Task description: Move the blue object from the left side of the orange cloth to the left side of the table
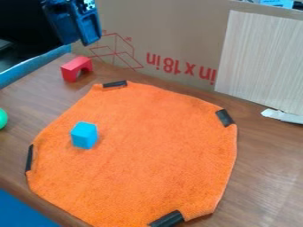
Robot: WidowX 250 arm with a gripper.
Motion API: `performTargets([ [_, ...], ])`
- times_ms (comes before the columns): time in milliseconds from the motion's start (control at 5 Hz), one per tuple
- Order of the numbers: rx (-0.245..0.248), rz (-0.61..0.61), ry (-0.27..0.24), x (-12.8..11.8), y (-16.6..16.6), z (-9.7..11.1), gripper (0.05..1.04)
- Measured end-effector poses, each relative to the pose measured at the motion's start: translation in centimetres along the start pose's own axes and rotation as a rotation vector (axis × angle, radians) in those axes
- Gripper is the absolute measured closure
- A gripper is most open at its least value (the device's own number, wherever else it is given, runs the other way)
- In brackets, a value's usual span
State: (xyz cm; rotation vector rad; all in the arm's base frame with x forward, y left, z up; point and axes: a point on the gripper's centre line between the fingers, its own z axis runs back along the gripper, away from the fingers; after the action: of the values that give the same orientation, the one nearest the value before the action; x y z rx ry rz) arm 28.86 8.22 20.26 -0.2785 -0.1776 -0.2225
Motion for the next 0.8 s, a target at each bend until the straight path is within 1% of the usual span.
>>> performTargets([
  [200, -0.016, 0.009, 0.02, -0.1, 0.4, -1.0, 0.083],
  [400, 0.01, -0.008, 0.025, -1.2, 0.7, -2.5, 0.083],
  [600, 0.11, -0.034, 0.0, -2.4, 1.1, -3.2, 0.083],
  [800, 0.192, -0.068, -0.018, -3.2, 1.4, -4.4, 0.083],
])
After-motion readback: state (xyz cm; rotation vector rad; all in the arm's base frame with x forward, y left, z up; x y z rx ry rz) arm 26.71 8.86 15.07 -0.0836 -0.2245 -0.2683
